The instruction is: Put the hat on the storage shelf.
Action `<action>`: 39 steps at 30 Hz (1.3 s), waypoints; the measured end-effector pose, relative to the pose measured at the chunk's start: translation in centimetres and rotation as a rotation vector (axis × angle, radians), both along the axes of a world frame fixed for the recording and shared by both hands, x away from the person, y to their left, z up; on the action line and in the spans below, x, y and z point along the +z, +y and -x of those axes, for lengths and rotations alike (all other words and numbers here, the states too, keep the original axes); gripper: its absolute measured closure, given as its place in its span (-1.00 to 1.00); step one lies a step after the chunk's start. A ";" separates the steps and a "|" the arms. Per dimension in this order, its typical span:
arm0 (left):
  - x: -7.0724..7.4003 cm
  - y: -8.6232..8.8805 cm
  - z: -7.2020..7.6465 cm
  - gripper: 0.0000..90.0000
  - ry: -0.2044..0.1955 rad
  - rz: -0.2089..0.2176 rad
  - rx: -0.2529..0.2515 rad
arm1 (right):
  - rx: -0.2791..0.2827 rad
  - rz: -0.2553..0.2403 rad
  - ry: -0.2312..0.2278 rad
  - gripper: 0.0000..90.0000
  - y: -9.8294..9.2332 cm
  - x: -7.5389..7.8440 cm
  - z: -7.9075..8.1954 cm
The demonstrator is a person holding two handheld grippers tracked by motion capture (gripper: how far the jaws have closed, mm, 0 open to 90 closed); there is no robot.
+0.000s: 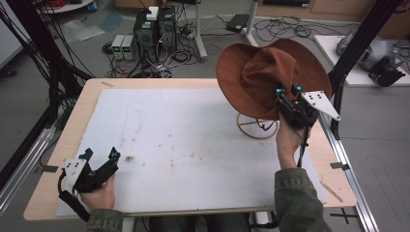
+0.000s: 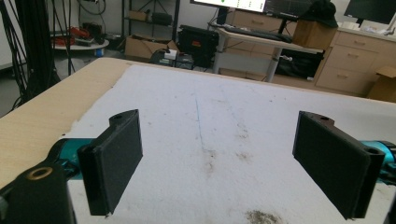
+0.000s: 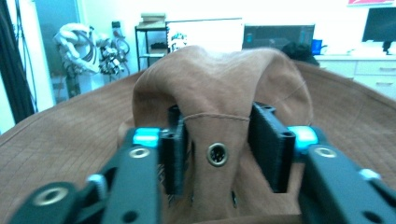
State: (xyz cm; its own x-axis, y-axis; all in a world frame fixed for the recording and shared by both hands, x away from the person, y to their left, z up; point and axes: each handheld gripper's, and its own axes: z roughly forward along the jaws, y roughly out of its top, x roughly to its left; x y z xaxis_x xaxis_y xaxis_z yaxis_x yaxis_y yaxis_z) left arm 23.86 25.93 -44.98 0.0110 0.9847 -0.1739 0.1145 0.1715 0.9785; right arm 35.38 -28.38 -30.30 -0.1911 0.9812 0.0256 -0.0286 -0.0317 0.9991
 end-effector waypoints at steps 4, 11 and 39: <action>0.0 0.0 0.0 -0.64 -0.005 0.001 0.001 | -0.032 -0.016 -0.011 -0.29 0.1 0.1 0.2; 0.1 0.0 0.0 -0.64 -0.004 -0.004 0.000 | -0.046 -0.037 -0.043 -0.74 0.2 0.2 0.5; 1.0 -0.8 0.7 -0.64 -0.071 -0.078 0.007 | -0.152 -0.002 -0.186 -0.78 -2.4 1.3 8.0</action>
State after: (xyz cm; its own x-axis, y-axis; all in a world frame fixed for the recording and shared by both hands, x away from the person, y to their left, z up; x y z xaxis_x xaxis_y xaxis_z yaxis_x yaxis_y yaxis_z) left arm 23.17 25.13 -43.93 0.0139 0.9953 -0.0957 0.0435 0.0950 0.9945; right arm 27.34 -30.78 -29.05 -0.0424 0.9991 0.0055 -0.2167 -0.0145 0.9761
